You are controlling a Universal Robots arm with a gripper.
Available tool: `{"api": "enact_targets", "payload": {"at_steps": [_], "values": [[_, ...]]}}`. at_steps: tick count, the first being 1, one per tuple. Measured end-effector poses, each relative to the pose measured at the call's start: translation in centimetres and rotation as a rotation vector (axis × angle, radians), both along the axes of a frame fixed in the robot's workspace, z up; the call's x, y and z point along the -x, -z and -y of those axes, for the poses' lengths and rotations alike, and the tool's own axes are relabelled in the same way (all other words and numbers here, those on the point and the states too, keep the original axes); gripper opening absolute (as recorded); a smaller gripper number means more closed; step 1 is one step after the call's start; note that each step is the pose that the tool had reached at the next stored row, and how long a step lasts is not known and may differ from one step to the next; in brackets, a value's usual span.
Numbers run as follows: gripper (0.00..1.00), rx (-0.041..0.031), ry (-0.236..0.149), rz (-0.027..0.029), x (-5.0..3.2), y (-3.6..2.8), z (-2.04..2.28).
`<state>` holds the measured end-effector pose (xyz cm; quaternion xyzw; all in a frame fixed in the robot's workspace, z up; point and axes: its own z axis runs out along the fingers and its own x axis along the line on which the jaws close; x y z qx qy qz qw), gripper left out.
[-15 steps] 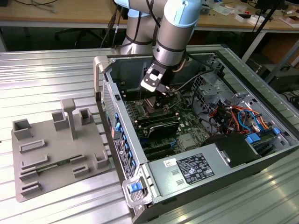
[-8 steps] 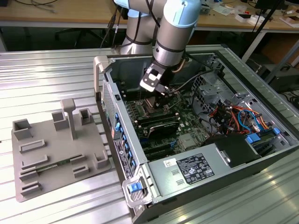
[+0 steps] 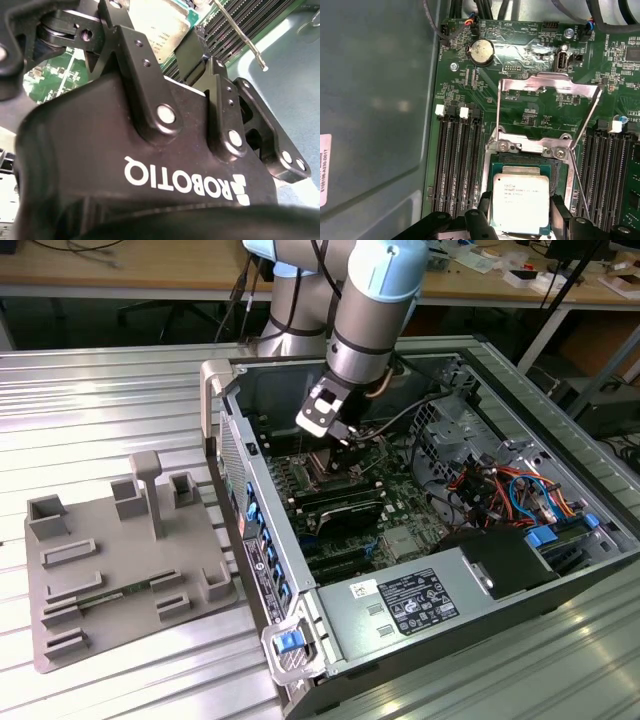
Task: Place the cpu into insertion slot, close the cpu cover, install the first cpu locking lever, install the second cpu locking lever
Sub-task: 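Place the cpu into insertion slot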
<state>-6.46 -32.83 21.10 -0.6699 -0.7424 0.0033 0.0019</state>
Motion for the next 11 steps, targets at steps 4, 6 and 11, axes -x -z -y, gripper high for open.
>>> {"api": "enact_targets", "payload": {"at_steps": [4, 6, 11], "values": [[0.55, 0.0000, 0.019, 0.0000, 0.00, 0.11, 0.00], [0.55, 0.0000, 0.023, 0.0000, 0.00, 0.18, 0.00], [0.55, 0.0000, 0.027, 0.0000, 0.00, 0.32, 0.00]]}}
